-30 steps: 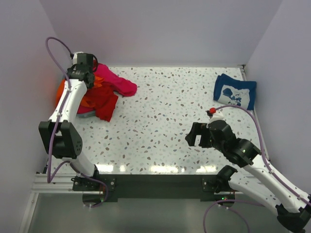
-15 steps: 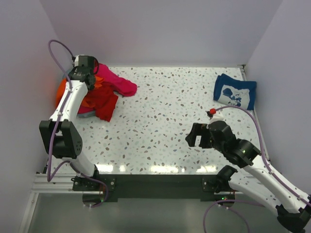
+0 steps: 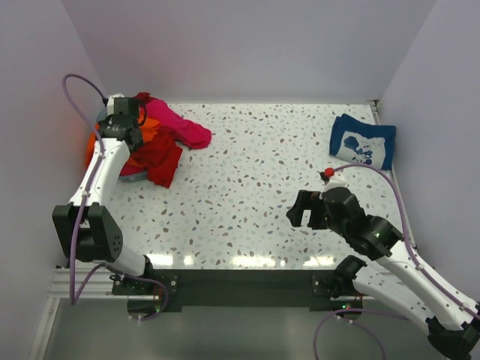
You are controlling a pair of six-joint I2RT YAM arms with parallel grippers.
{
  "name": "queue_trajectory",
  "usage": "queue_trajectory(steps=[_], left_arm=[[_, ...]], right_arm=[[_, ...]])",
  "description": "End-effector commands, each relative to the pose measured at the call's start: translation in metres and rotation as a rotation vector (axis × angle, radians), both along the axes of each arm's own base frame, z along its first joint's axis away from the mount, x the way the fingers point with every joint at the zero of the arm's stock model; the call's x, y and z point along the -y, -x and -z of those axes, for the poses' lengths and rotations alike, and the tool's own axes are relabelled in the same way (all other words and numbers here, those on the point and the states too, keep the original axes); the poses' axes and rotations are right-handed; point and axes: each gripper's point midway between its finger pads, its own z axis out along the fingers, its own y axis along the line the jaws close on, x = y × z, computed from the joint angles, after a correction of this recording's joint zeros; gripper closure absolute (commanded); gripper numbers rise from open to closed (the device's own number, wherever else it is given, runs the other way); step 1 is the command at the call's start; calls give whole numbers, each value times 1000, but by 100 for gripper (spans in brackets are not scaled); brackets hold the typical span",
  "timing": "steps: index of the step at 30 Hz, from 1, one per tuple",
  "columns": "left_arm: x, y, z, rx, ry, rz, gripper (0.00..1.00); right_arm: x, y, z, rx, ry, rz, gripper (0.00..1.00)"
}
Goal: Fold and stack the t-shirts
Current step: Grab the tshirt from the pile
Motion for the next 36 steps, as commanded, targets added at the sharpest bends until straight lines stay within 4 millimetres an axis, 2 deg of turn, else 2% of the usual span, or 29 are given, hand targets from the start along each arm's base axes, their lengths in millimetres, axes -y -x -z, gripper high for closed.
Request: queue_trajectory(steps=[1, 7, 14, 18, 21, 26, 29, 30, 31, 36], left_arm=[[-11, 1, -10, 83, 34, -34, 40], [-16, -8, -2, 109, 97, 0, 42], [-6, -28, 6, 144, 174, 89, 42], [-5, -35, 9, 163, 186, 111, 42], [-7, -38, 18, 140, 197, 109, 45], [-6, -39, 28, 131, 218, 118, 59], [-6, -40, 33, 121, 222, 122, 81], [-6, -39, 34, 115, 222, 120, 96], [-6, -38, 34, 116, 220, 116, 100], [-9, -34, 23, 135, 206, 100, 100]], right_arm=[[-1, 2, -1, -1, -17, 2, 1], [-2, 2, 0, -5, -22, 1, 1], [-3, 1, 0, -6, -22, 0, 1], [-4, 0, 1, -11, -19, -1, 1], [-5, 0, 2, -16, -15, -1, 1], [-6, -2, 2, -17, -14, 1, 1], [-6, -1, 4, -22, -13, -2, 1], [-7, -1, 4, -24, -12, -4, 1], [-7, -1, 5, -24, -13, -3, 1], [-6, -2, 5, -24, -11, -1, 1]])
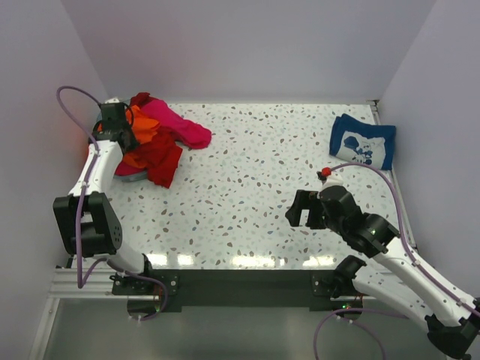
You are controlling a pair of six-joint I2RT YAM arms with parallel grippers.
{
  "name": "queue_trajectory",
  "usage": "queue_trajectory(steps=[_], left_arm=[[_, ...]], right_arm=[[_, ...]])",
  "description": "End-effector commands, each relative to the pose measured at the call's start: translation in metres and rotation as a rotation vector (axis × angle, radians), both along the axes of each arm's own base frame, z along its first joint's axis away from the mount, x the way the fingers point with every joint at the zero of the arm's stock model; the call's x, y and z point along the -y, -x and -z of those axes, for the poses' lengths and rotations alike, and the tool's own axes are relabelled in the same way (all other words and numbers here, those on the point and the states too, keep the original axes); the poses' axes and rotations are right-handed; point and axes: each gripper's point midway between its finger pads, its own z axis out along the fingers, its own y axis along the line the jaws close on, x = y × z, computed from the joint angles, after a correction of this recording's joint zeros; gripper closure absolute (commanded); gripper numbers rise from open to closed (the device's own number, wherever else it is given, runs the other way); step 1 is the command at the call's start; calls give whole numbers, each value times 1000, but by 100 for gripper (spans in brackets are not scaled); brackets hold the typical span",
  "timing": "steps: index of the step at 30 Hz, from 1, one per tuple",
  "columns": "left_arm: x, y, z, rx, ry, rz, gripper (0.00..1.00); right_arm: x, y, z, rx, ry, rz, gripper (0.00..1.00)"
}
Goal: Fold and stack the t-shirts
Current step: Grab the tshirt from the pile
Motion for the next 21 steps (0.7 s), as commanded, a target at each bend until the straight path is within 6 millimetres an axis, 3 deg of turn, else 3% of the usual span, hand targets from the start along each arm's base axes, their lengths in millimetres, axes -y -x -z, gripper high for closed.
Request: queue_trajectory(steps=[1, 3, 9, 11, 13, 14, 15, 17, 18, 21], left_arm=[[-6, -2, -17, 58, -14, -14, 100], [-5, 3, -21, 60, -7, -23, 100], [6, 15, -60, 157, 11, 1, 100], [3, 18, -68, 151, -36, -15, 100], [15, 17, -74, 147, -86, 9, 100], [16, 16, -77, 146, -122, -4, 96], [34, 11, -80, 146, -143, 38, 85], [43, 8, -82, 133, -199, 45, 73], [55, 3, -81, 118, -213, 69, 69], [58, -4, -80, 102, -243, 64, 67]], right_arm=[[-5, -1, -1, 2, -25, -4, 1], [-4, 0, -2, 3, -26, -4, 1], [-4, 0, -1, 4, -26, -2, 1], [-6, 0, -1, 4, -33, -5, 1], [-8, 0, 1, -4, -41, -10, 2], [-12, -1, 0, -1, -57, -18, 1], [-13, 0, 3, -8, -62, -19, 1], [-16, 0, 4, -12, -72, -24, 1], [-17, 0, 4, -15, -78, -25, 1], [-15, 1, 2, -12, -78, -22, 1]])
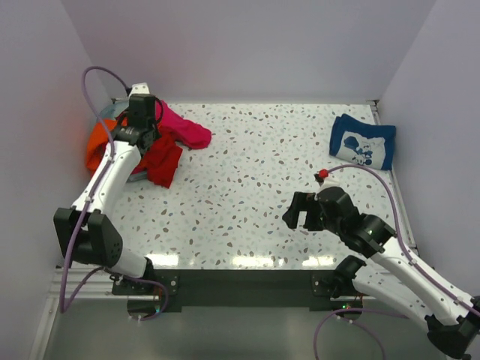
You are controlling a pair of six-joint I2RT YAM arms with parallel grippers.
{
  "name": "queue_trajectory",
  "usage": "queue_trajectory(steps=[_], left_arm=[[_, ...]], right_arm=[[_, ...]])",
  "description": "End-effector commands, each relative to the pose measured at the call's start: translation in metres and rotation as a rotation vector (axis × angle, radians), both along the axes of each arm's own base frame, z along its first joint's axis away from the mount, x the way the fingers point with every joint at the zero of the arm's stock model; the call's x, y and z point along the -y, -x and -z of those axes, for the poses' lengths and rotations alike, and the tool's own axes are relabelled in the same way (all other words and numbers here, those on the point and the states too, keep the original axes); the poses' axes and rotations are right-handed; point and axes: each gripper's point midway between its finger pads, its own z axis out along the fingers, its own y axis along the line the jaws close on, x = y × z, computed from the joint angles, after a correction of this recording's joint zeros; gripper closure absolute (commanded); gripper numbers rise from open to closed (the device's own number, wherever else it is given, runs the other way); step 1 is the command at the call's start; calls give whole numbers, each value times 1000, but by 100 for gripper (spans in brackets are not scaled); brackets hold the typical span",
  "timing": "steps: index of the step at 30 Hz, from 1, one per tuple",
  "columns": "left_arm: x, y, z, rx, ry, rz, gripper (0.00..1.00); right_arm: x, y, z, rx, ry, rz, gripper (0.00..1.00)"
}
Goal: Fold and stack the t-shirts
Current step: Grab the tshirt from the pile
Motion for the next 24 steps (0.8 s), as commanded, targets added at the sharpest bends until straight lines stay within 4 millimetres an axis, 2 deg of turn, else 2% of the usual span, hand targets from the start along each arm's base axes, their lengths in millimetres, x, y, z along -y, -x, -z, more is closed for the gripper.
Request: queue_trajectory(steps=[1, 2, 5, 6, 8, 12, 18, 24], left_arm=[[-12, -6, -13, 1, -92, -57, 65], [-11, -7, -15, 3, -98, -55, 59], [-7, -13, -8, -17, -129, -36, 49], [-3, -15, 1, -40, -140, -28, 44], [-2, -18, 15, -79, -184, -36, 40], [0, -21, 28, -114, -236, -54, 39], [-13, -24, 31, -126, -305, -122, 39], [-17, -24, 34, -137, -337, -149, 40]], right_arm=[[-6, -3, -9, 22, -45, 3, 1], [-4, -2, -9, 24, -44, 6, 1], [-2, -2, -8, 25, -34, 11, 1], [-2, -2, -8, 25, -35, 14, 1], [-3, -2, -8, 22, -41, 11, 1], [-4, -1, -7, 15, -40, 6, 1], [-1, -1, -6, 20, -30, 15, 1], [-2, -2, -2, 9, -20, 11, 1]])
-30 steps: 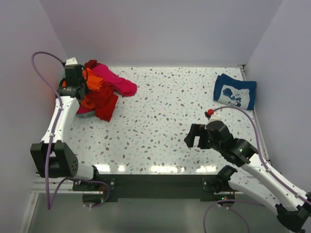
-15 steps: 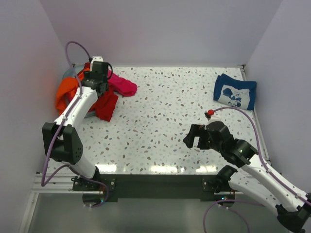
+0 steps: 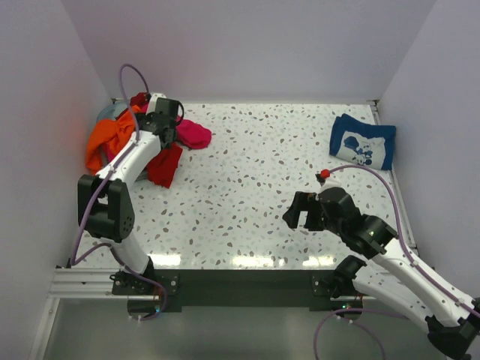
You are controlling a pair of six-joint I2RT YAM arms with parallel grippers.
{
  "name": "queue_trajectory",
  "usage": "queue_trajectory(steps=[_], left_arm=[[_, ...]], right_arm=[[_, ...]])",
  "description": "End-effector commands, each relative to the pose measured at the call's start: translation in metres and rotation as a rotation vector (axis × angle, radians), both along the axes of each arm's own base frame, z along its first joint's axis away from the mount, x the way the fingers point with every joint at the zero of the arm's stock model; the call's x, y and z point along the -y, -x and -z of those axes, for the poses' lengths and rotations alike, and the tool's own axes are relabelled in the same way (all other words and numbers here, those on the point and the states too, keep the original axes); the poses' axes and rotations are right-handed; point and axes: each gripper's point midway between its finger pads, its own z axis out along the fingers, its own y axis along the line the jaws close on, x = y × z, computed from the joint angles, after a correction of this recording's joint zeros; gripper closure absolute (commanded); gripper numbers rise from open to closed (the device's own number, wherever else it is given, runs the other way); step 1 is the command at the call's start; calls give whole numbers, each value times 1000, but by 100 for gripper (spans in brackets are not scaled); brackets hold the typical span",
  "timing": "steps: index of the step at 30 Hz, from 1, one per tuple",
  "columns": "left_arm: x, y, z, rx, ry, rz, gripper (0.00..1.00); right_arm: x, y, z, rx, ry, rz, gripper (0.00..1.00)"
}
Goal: Fold and stack the t-shirts
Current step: Grab the tshirt from the pile, then move the tshirt to the center of the board
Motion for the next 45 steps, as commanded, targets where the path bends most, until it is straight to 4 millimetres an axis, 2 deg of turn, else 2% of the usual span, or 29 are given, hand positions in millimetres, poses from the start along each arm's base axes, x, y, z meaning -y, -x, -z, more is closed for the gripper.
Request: queue_trajectory(steps=[1, 4, 6, 7, 9, 10, 12, 13, 15, 16, 17, 18, 19, 21, 22, 24, 25, 27, 28, 31, 32, 33, 34, 35, 37, 40, 42, 43, 45], left_arm=[[-9, -7, -19, 50, -56, -44, 40], [-13, -5, -16, 34, -83, -60, 41], [-14, -5, -15, 32, -87, -67, 48], [-15, -4, -17, 32, -92, -73, 59], [-16, -3, -26, 54, -90, -89, 72], [-19, -1, -36, 70, -97, -104, 83], [-20, -1, -50, 99, -96, -124, 93], [-22, -1, -67, 126, -98, -138, 100], [-24, -2, -87, 162, -96, -153, 100], [-28, -5, -107, 201, -90, -169, 100], [-31, -7, -115, 213, -87, -178, 100], [-33, -13, -139, 266, -65, -180, 100], [-39, -14, -146, 265, -59, -186, 100], [-62, -22, -155, 274, -40, -230, 100], [-80, -20, -181, 321, -13, -259, 100], [-96, -27, -190, 334, 3, -282, 100], [-112, -22, -215, 395, 8, -311, 100], [-122, -24, -232, 443, 3, -312, 100], [-131, -22, -236, 458, 1, -327, 100], [-138, -8, -253, 531, 27, -353, 100], [-135, -7, -257, 559, 52, -341, 100], [-131, -9, -244, 537, 70, -316, 100], [-124, -16, -257, 616, 107, -264, 100], [-119, 2, -281, 691, 121, -241, 100], [-115, 13, -301, 776, 147, -225, 100], [-106, 53, -360, 949, 178, -186, 100], [-102, 75, -393, 1057, 206, -178, 100], [-98, 93, -411, 1117, 219, -163, 100], [-91, 111, -435, 1218, 266, -134, 100]], right_arm=[[-2, -3, 1, 4, -4, 6, 1], [-3, -4, 2, 3, -4, 7, 1], [-3, -4, 1, 3, -3, 3, 1], [-2, -4, 2, 1, 1, 6, 1], [-1, -3, 2, 0, 3, 5, 1], [-1, -3, 3, 1, 6, 5, 1], [-1, -2, 2, 0, 5, 4, 1], [-1, -2, 3, -1, 6, 4, 1], [-1, -3, 3, -1, 6, 4, 1], [-2, -3, 2, 0, 5, 4, 2], [-2, -3, 1, 2, 3, 4, 1], [-1, -2, 1, -1, 6, 4, 1], [0, -2, 1, 0, 8, 4, 1], [1, -1, 0, 0, 11, 2, 1], [1, -1, 0, 1, 12, 3, 1], [2, 0, 0, -1, 20, 3, 1], [3, -1, 0, 0, 21, 6, 1], [3, -1, 1, -2, 24, 3, 1], [3, -1, 0, -2, 24, 5, 1], [1, -3, 0, -5, 27, 3, 1], [0, -3, -1, -4, 29, 1, 2], [-1, -4, 1, -11, 34, -3, 1], [-2, -4, 1, -14, 33, -4, 1], [-3, -4, 2, -16, 33, -7, 1], [-6, -6, 4, -15, 26, -13, 1], [-13, -6, 11, -29, 11, -36, 1], [-14, -6, 13, -31, 12, -44, 1], [-15, -6, 14, -31, 12, -52, 1], [-18, -8, 11, -18, 16, -70, 1]])
